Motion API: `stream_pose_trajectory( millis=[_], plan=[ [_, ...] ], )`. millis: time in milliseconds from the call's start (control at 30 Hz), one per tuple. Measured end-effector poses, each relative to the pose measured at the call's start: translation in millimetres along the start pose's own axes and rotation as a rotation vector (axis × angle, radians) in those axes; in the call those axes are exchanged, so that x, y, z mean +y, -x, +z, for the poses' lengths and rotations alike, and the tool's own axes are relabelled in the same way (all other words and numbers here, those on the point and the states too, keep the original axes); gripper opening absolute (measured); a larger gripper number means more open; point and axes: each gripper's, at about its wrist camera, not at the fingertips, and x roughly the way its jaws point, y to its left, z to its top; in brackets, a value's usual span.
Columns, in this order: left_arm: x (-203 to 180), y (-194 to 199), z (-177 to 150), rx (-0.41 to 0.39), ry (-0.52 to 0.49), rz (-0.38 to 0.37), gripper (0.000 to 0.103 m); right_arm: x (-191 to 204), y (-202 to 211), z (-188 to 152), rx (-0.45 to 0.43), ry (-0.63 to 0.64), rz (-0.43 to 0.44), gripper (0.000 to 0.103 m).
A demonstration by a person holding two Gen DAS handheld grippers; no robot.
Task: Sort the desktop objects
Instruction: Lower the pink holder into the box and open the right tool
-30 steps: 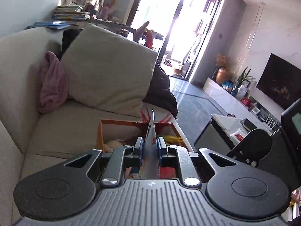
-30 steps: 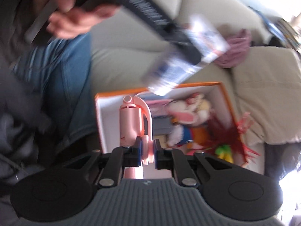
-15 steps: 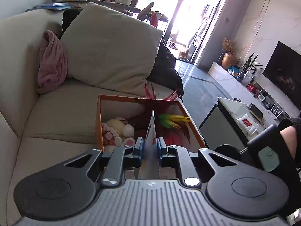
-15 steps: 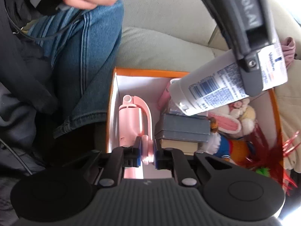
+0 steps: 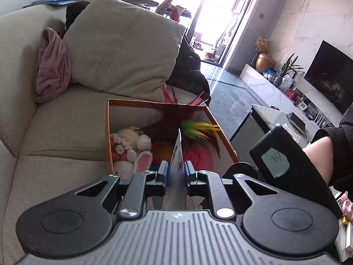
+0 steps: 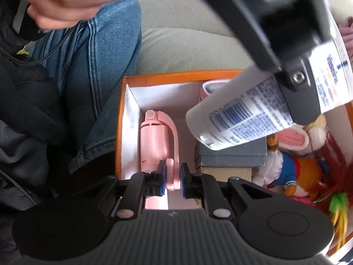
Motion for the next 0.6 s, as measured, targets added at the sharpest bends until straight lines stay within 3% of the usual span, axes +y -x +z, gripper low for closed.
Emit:
stream_pose_trajectory(
  millis=[233, 433, 600],
  plan=[
    [-2, -2, -4, 0.011, 0.000, -0.010, 0.017, -2, 4, -4, -0.018, -0.040, 0.033, 0.018],
    [-10, -3, -6, 0.013, -0.039, -0.011, 0.017, 2, 23, -18, -0.010, -0.070, -0.073, 0.019],
    [-37, -4, -9, 0.027, -0.177, -0.052, 0.017, -3, 63, -43, -0.038, -0.132, -0.180, 0.019]
  ],
)
